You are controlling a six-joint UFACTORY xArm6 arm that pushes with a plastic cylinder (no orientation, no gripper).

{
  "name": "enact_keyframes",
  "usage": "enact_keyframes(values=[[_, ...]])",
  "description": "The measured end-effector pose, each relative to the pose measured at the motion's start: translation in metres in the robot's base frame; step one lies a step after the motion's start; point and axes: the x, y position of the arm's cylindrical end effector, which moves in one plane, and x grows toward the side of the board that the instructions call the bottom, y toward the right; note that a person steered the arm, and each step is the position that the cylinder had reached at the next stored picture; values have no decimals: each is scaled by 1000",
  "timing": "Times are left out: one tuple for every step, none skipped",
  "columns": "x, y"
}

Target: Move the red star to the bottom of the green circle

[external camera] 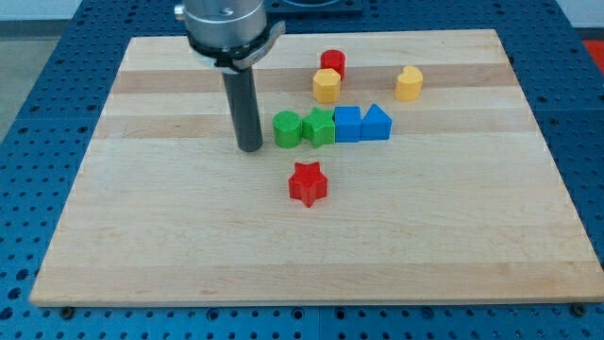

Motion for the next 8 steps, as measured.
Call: enact_keyframes(values=[[42,-3],[83,-3],[108,20],[108,74],[103,113],[95,127],[84,125],[75,108]])
